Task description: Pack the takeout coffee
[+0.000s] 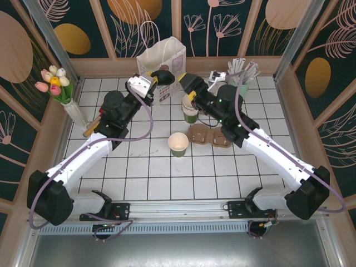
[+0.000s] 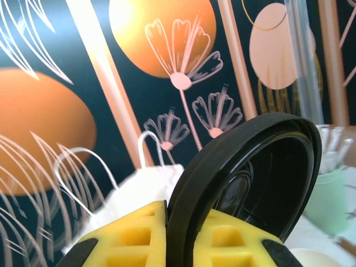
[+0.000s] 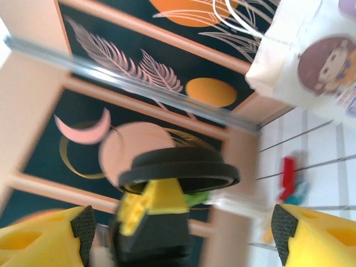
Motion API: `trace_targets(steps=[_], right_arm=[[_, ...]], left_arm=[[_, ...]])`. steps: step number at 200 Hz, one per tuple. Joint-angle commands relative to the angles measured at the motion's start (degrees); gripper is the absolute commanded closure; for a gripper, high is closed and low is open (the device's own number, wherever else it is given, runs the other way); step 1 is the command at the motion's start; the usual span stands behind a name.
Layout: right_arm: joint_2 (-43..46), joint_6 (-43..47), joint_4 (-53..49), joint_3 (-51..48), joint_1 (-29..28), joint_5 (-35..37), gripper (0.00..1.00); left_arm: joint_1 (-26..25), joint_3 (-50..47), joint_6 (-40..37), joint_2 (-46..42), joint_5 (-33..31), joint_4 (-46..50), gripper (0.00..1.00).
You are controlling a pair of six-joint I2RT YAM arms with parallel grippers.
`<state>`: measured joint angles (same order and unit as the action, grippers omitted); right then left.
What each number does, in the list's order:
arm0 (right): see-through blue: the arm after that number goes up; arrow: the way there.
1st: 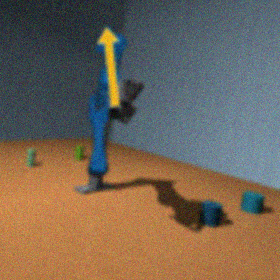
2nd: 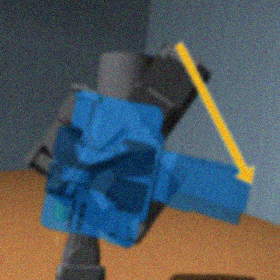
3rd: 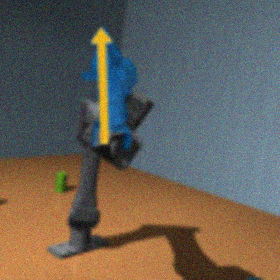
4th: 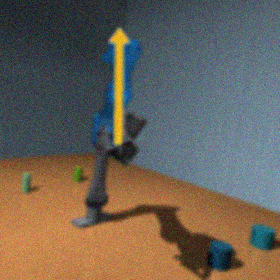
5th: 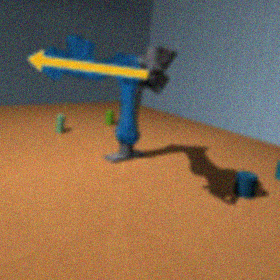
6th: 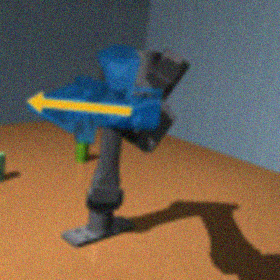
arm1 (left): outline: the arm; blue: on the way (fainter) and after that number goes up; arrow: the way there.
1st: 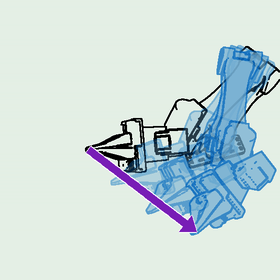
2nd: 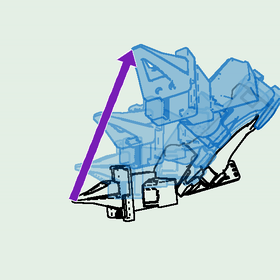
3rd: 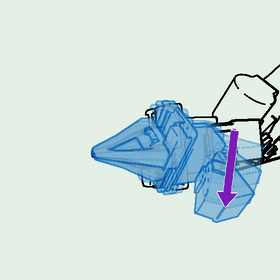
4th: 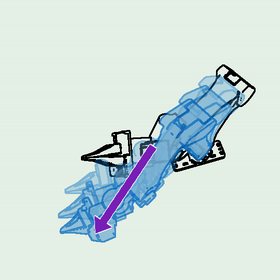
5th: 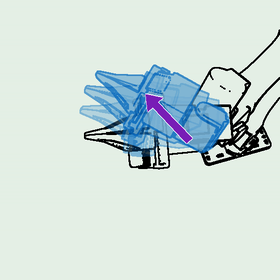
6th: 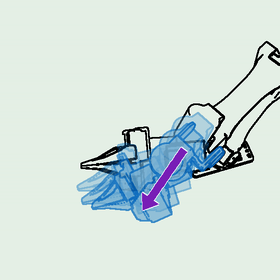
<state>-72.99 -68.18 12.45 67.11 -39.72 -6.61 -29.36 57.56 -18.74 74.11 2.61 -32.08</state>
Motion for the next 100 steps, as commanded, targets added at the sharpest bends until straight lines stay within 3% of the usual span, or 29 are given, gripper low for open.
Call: trace_targets(steps=[1,21,51,100], right_arm=[[-0.29,-24.03,7.67,0.31,-0.35,-8.12,0.18],[-1.24,-31.81,15.77,-1.69,-0.94,-8.17,0.21],[-5.01,-35.08,17.45,0.92,-1.93,-9.44,0.23],[-9.85,-40.80,25.64,2.17,-1.41,-8.26,0.37]], left_arm=[[0.01,2.25,-12.92,1.78,-0.67,-7.90,1.00],[-0.06,1.77,-17.07,2.32,0.79,-9.09,1.00],[-0.08,2.58,-17.96,2.91,2.83,-8.97,1.00],[-0.16,0.90,-18.69,2.52,4.90,-9.87,1.00]])
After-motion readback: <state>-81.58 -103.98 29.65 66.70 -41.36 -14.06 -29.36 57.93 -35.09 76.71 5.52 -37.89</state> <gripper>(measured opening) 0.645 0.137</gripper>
